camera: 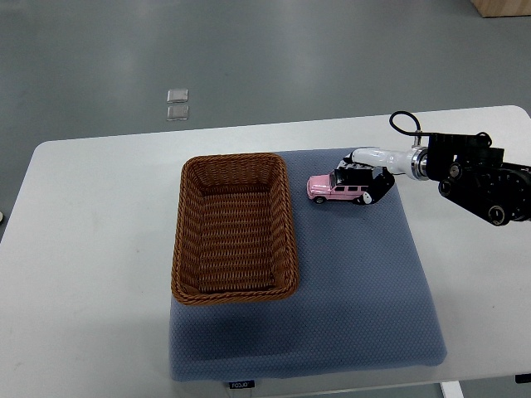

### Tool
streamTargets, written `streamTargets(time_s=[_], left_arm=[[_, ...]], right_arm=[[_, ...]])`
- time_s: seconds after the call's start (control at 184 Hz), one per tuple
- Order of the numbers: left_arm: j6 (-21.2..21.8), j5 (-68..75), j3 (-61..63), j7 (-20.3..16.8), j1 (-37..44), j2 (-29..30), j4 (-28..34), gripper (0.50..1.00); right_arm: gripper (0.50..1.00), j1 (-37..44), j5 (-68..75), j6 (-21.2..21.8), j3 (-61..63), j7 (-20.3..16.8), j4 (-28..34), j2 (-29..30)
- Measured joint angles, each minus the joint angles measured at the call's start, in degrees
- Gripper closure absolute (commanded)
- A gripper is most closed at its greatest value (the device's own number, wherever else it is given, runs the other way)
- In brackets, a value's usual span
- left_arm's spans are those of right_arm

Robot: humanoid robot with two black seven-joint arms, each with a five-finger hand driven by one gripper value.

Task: Place pink car in brown basket
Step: 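Close the right hand around the pink SUV and lift it, then carry the held SUV over the wicker basket and lower it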

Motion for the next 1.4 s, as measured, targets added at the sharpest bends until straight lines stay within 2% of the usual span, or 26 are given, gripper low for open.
streamTargets(time_s=[0.244,0.494,0.684,0.955,1.167,1.4], left_arm=[[0.01,-0.03,-0.02,0.0,0.0,0.0,0.02,0.5],[0.02,-0.03,-0.09,0.0,0.0,0.0,0.02,0.5],[0.03,-0.03,-0.09,0.0,0.0,0.0,0.04,0.5],[0.02,-0.03,-0.09,0.0,0.0,0.0,0.05,0.5],[0.02,-0.12,-0.15,0.0,0.0,0.0,0.12,0.5],[0.0,-0.12,-0.18,0.0,0.0,0.0,0.2,0.5]], right_arm=[[1.0,4.3,1.77,2.65,0.42,0.37,1.02,-3.75],[1.0,10.31,5.21,7.02,0.45,0.04,8.67,-10.35],[1.0,12.02,5.45,8.17,0.44,-0.11,11.68,-10.77],[1.0,12.45,7.53,7.28,0.43,-0.82,14.27,-2.43],[1.0,12.05,10.09,5.42,0.29,-0.84,13.1,4.56],[1.0,9.46,9.43,3.97,-0.57,-0.84,10.18,9.07]])
